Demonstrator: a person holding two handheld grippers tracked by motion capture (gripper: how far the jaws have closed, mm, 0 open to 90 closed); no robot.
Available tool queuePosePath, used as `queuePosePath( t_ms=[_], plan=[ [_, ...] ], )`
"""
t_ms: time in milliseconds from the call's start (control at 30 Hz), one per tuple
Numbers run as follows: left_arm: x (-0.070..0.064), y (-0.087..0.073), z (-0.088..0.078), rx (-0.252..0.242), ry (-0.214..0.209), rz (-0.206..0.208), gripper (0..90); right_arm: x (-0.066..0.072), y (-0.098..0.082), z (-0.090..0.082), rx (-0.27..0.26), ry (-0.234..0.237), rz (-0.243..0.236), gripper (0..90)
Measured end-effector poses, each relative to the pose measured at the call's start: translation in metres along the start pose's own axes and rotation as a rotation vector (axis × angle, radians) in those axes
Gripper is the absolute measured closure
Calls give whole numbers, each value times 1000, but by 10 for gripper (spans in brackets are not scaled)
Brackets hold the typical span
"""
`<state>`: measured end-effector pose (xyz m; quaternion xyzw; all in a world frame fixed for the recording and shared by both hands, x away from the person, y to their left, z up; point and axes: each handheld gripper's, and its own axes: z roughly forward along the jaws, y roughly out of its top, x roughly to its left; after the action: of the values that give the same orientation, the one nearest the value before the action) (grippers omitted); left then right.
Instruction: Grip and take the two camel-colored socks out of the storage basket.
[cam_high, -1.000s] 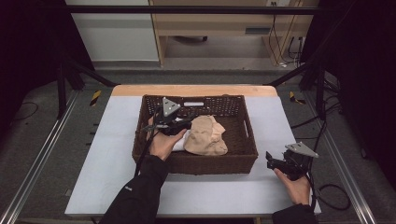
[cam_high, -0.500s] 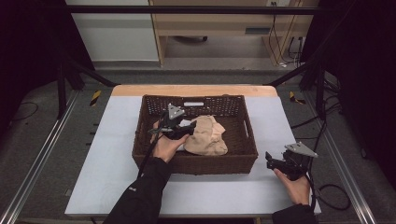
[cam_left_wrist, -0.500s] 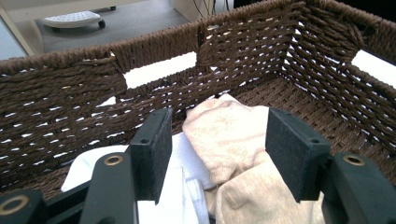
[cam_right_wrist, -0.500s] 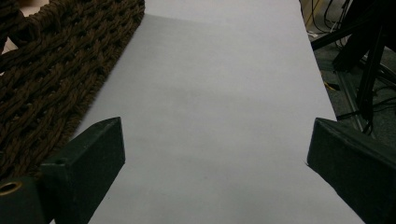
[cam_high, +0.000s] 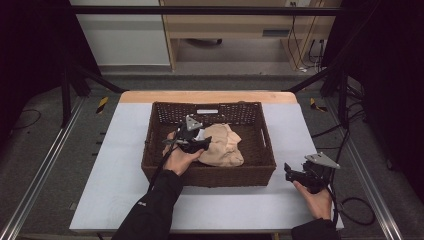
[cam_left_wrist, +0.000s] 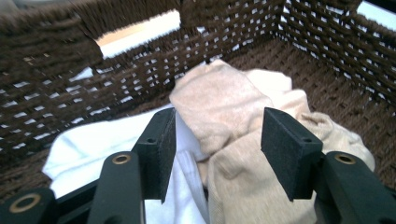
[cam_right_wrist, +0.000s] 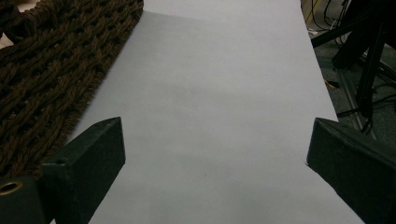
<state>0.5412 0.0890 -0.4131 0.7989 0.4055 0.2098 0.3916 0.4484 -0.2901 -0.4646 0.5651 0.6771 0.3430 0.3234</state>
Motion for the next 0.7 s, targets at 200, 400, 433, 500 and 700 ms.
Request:
queuePosePath(
  t_ms=[200, 400, 433, 500, 700],
  plan=[
    [-1, -1, 8, 101, 26, 31, 464, 1, 0, 0, 1, -2, -7, 48],
    [-3, -4, 15, 179, 34, 62, 477, 1, 0, 1, 9, 0, -5, 48],
    [-2, -4, 16, 195, 34, 58, 484, 1, 0, 1, 7, 1, -9, 47],
    [-2, -4, 17, 213, 27, 53, 505, 1, 0, 0, 4, 0, -8, 48],
    [-2, -5, 21, 269, 0, 43, 586, 0, 0, 1, 4, -2, -10, 47]
  ],
)
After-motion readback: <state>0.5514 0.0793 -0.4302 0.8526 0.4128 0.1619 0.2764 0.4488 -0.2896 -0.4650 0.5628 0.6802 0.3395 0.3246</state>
